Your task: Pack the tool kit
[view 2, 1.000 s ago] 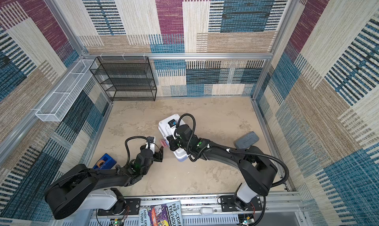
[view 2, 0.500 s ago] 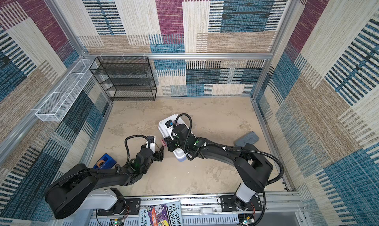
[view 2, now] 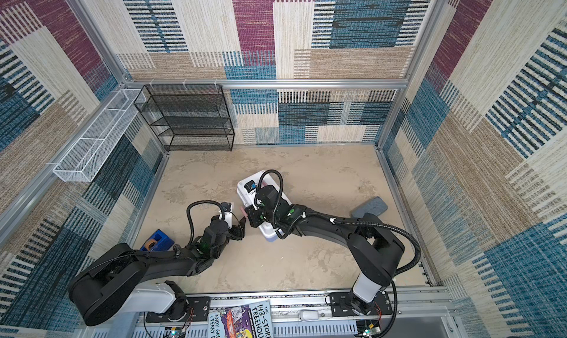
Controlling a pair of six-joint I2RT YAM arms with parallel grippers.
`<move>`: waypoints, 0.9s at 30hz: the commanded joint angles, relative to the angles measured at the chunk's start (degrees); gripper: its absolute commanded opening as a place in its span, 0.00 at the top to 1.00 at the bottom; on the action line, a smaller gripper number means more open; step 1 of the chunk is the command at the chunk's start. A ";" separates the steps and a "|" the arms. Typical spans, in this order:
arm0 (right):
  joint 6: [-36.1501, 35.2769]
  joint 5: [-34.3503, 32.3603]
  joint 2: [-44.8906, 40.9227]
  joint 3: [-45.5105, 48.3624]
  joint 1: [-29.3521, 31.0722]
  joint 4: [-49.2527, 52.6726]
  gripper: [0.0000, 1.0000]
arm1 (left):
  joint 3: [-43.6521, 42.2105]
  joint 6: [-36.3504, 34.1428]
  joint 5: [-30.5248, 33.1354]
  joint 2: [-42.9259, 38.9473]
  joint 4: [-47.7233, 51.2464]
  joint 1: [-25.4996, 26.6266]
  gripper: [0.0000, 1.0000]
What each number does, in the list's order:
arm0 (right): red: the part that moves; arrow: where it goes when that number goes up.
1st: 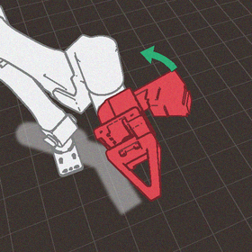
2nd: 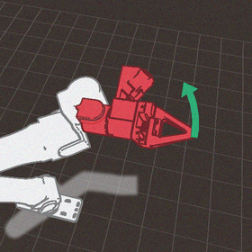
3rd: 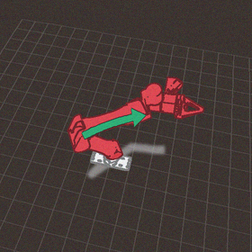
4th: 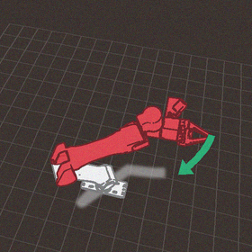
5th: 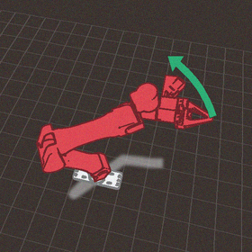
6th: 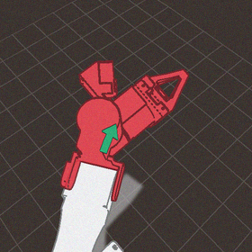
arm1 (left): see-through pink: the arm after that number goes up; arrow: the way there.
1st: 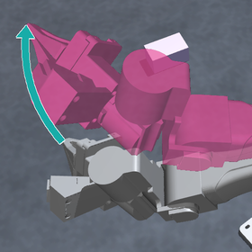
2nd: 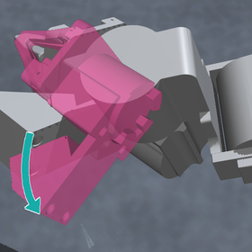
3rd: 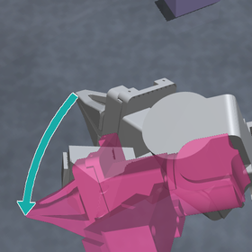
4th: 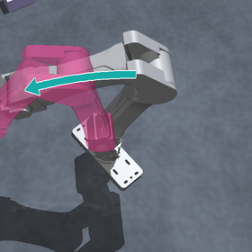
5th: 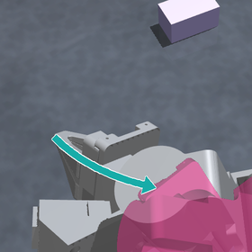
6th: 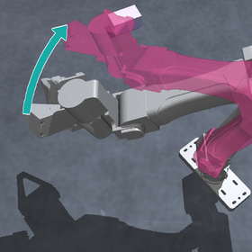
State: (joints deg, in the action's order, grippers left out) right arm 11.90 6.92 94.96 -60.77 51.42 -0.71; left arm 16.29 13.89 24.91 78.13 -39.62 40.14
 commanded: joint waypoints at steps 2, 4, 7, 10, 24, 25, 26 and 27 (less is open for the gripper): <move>-0.85 -1.64 0.14 -0.66 0.25 0.58 1.00 | 0.40 2.43 -1.03 0.19 -1.10 -0.15 0.15; -0.96 -1.34 0.18 -0.88 0.31 0.60 1.00 | 0.66 2.42 -1.21 0.27 -0.93 -0.15 0.15; -1.09 -1.03 0.57 -1.27 0.51 0.88 1.00 | 0.75 2.42 -1.35 0.36 -0.93 -0.24 0.15; -1.19 -0.39 0.93 -1.62 0.70 0.95 1.00 | 0.76 2.42 -1.35 0.10 -0.90 -0.26 0.15; -1.11 -1.37 3.02 -3.60 0.88 2.95 1.00 | 0.85 2.29 -1.70 0.01 -0.81 -0.36 0.15; -1.07 -1.70 3.10 -3.69 0.85 3.17 1.00 | 0.78 2.28 -1.70 0.06 -0.82 -0.41 0.15; -1.00 -2.03 3.37 -3.95 0.96 3.57 1.00 | 0.76 2.36 -1.70 0.07 -0.83 -0.43 0.15; -0.92 -2.46 3.63 -4.20 0.92 4.05 1.00 | 0.82 2.35 -1.64 0.04 -0.84 -0.47 0.15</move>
State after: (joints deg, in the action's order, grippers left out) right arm 10.66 5.91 98.04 -64.07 52.16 2.46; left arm 16.93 14.02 23.62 78.17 -39.59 39.79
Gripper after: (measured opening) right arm 0.052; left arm 0.849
